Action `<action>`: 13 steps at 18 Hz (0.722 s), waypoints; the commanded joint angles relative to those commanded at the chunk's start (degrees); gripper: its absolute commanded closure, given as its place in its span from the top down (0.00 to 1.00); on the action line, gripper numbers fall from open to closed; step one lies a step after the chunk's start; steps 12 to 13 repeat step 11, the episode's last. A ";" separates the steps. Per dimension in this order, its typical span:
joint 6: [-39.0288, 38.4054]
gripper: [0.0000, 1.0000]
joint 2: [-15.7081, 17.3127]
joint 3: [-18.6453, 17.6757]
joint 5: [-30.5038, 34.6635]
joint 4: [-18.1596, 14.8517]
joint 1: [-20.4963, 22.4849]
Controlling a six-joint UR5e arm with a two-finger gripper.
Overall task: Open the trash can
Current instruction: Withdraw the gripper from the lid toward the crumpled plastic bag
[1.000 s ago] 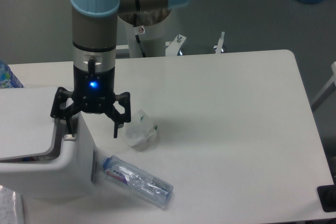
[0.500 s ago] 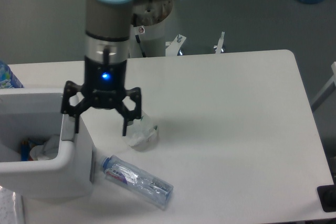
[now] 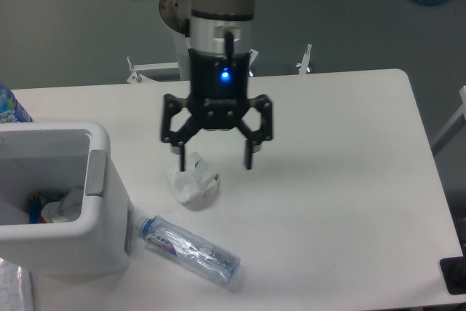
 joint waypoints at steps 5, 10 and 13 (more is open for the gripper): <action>18.19 1.00 0.71 0.09 7.64 -8.43 0.35; 24.28 1.00 0.97 -0.09 9.94 -9.24 0.35; 24.28 1.00 1.06 -0.09 9.94 -9.24 0.44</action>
